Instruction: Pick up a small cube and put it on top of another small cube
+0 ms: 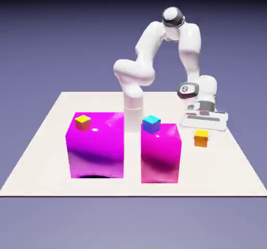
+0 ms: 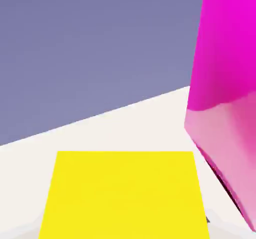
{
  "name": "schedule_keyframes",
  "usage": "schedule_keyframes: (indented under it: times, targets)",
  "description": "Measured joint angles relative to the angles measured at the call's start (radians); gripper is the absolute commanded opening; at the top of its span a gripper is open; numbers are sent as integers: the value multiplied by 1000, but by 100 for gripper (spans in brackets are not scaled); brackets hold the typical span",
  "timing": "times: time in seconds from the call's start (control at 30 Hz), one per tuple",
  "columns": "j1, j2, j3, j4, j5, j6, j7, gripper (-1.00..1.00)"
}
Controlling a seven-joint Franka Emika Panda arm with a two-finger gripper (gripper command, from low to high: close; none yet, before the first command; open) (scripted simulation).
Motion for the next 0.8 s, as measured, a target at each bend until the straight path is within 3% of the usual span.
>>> schedule_keyframes:
  times: [0.8]
  targets:
    - [321, 173, -829, 231, -410, -1004, 431, -100]
